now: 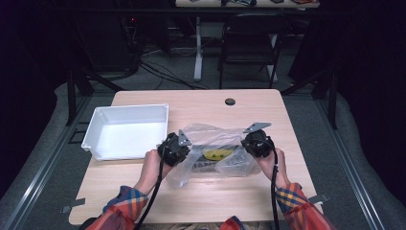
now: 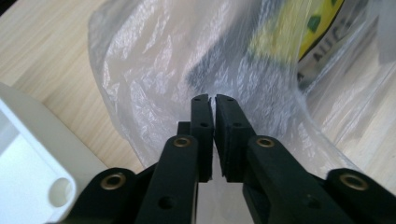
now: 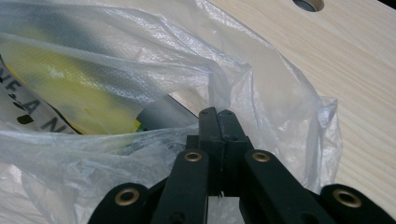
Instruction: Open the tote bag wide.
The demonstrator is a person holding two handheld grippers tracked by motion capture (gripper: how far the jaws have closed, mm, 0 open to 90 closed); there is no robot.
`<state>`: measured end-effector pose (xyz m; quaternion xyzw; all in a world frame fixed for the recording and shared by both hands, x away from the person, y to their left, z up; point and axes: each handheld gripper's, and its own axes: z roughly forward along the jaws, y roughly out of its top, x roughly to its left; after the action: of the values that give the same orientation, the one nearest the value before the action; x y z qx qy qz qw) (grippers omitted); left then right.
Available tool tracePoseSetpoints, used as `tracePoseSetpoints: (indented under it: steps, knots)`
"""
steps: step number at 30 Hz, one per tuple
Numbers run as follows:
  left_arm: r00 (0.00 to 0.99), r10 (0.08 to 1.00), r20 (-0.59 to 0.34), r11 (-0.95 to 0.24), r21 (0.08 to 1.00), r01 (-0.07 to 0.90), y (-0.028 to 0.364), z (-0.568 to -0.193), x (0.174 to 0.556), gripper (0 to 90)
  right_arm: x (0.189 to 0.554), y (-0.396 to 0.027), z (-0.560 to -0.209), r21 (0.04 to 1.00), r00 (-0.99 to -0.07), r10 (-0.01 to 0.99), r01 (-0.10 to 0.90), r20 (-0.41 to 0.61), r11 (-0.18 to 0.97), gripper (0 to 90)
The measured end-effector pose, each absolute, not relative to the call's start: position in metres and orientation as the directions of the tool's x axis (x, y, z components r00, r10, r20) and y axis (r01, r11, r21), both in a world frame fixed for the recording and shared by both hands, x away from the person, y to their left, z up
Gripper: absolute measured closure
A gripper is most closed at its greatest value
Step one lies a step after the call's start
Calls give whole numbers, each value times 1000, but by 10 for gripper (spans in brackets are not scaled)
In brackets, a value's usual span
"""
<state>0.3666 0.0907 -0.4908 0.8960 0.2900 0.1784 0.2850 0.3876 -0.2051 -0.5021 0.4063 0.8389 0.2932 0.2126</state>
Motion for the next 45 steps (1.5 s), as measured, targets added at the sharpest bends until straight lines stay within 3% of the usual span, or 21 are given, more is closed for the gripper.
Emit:
tracePoseSetpoints:
  steps: [4, 7, 10, 13, 16, 22, 30, 45]
  knots:
    - [771, 625, 120, -634, 655, 412, 88, -474, 358, 486, 385, -202, -497, 676, -594, 798, 545, -105, 495, 900]
    - [792, 591, 152, -669, 642, 375, 75, -472, 347, 381, 384, -200, -494, 683, -602, 792, 536, -102, 496, 900]
    - [795, 572, 199, -717, 593, 367, 63, -481, 344, 338, 383, -197, -493, 690, -614, 784, 527, -95, 496, 900]
    - [775, 569, 277, -761, 535, 367, 59, -491, 346, 387, 381, -194, -491, 691, -620, 779, 520, -100, 502, 900]
    - [753, 589, 294, -763, 511, 396, 65, -500, 355, 512, 381, -195, -490, 694, -617, 780, 518, -101, 500, 900]
    - [744, 623, 243, -728, 529, 437, 78, -508, 371, 781, 387, -198, -495, 684, -612, 784, 530, -100, 501, 900]
    - [713, 660, 237, -701, 533, 473, 81, -514, 388, 834, 396, -198, -506, 649, -593, 792, 546, -147, 530, 900]
    - [702, 680, 209, -683, 528, 505, 77, -530, 411, 832, 404, -206, -522, 624, -581, 794, 556, -180, 549, 898]
